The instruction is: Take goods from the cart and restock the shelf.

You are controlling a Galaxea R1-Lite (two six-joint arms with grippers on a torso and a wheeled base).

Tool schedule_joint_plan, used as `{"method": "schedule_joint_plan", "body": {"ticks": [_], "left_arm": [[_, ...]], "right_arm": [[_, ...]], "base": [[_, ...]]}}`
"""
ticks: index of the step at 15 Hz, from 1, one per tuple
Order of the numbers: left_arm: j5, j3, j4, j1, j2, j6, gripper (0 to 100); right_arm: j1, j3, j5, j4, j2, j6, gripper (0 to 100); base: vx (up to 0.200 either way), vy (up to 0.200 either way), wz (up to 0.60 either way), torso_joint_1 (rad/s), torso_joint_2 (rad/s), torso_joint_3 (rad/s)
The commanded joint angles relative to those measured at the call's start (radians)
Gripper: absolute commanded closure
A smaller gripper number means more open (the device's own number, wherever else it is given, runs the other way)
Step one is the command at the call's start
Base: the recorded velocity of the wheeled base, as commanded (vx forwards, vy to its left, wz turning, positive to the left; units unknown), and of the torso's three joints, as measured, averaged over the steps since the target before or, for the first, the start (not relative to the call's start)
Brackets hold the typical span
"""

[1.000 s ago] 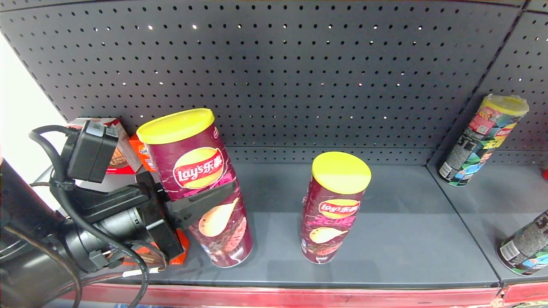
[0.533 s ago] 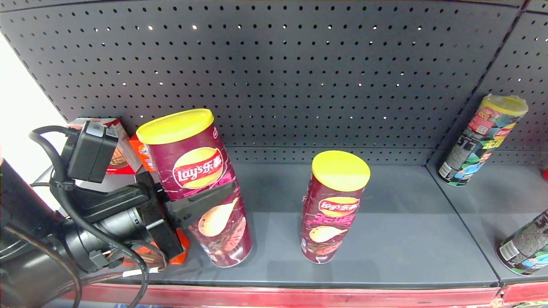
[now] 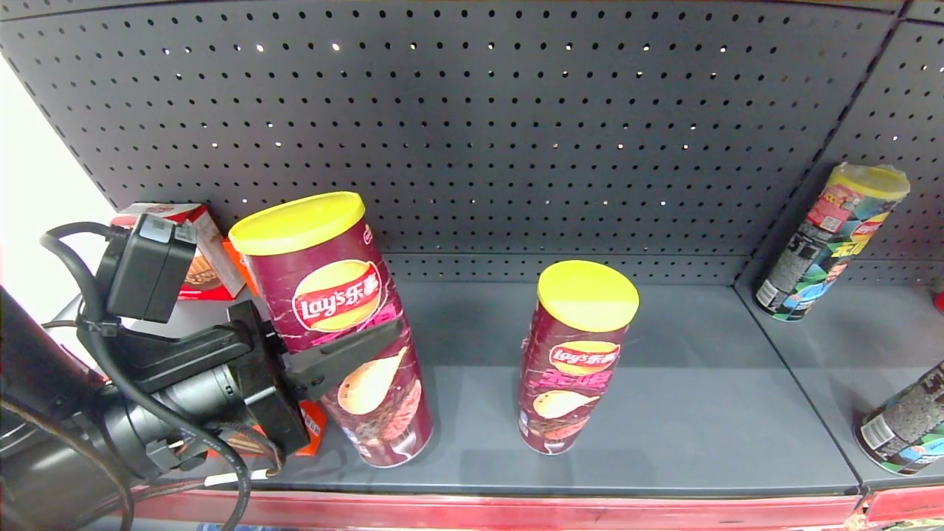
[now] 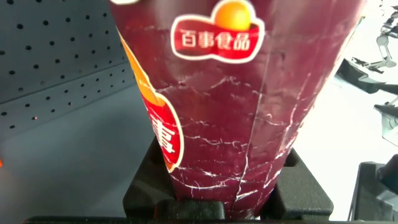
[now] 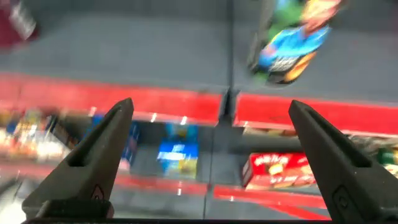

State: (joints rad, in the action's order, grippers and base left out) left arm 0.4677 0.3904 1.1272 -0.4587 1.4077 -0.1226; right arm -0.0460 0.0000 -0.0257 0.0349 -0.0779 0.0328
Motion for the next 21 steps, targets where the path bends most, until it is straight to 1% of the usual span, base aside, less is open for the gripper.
{"method": "schedule_joint_plan", "body": {"ticks": [1,3,5,8,11,12,13,14,15,16,17,18,19,21], "left_arm": [[0.0,-0.012,-0.001,0.003,-0.006,0.0,100],[-0.001,-0.025,-0.001,0.006,-0.009,0.0,100],[0.0,-0.021,-0.001,0.002,-0.007,0.011,100],[0.003,-0.016,-0.017,0.002,-0.006,0.009,100],[0.003,0.056,-0.017,0.005,0.05,0.011,100],[0.003,0.097,-0.017,0.0,0.068,0.014,100],[0.005,0.166,-0.017,-0.005,0.103,0.014,100],[0.026,0.211,-0.018,-0.008,0.131,0.014,100],[0.032,0.24,-0.037,-0.011,0.142,0.02,100],[0.032,0.255,-0.069,-0.014,0.146,0.04,100],[0.023,0.288,-0.165,-0.024,0.172,0.144,100],[0.012,0.3,-0.192,-0.024,0.206,0.221,100],[0.011,0.311,-0.193,-0.026,0.251,0.267,100],[0.019,0.372,-0.187,-0.038,0.32,0.267,100]], "right_arm": [[-0.003,-0.006,-0.028,-0.05,-0.005,0.019,0],[-0.003,-0.002,-0.013,-0.041,-0.005,-0.027,0],[-0.003,-0.002,-0.003,-0.039,-0.005,-0.033,0],[-0.003,-0.002,-0.005,-0.039,-0.005,-0.033,0],[-0.003,-0.002,-0.003,-0.039,-0.005,-0.033,0],[-0.003,-0.002,-0.003,-0.039,-0.005,-0.033,0],[-0.003,-0.002,-0.005,-0.039,-0.005,-0.033,0],[-0.003,-0.002,-0.003,-0.039,-0.005,-0.033,0],[-0.003,-0.002,-0.003,-0.039,-0.005,-0.033,0],[-0.003,-0.002,-0.003,-0.039,-0.005,-0.033,0],[-0.003,-0.002,-0.003,-0.039,-0.005,-0.033,0],[-0.003,-0.002,-0.003,-0.039,-0.005,-0.033,0],[-0.003,-0.002,-0.003,-0.039,-0.005,-0.033,0],[-0.003,-0.002,-0.003,-0.039,-0.005,-0.033,0]], "base": [[0.0,0.0,0.0,0.0,0.0,0.0],[0.0,0.0,0.0,0.0,0.0,0.0],[0.0,0.0,0.0,0.0,0.0,0.0],[0.0,0.0,0.0,0.0,0.0,0.0],[0.0,0.0,0.0,0.0,0.0,0.0],[0.0,0.0,0.0,0.0,0.0,0.0],[0.0,0.0,0.0,0.0,0.0,0.0],[0.0,0.0,0.0,0.0,0.0,0.0],[0.0,0.0,0.0,0.0,0.0,0.0],[0.0,0.0,0.0,0.0,0.0,0.0],[0.0,0.0,0.0,0.0,0.0,0.0],[0.0,0.0,0.0,0.0,0.0,0.0],[0.0,0.0,0.0,0.0,0.0,0.0],[0.0,0.0,0.0,0.0,0.0,0.0]]}}
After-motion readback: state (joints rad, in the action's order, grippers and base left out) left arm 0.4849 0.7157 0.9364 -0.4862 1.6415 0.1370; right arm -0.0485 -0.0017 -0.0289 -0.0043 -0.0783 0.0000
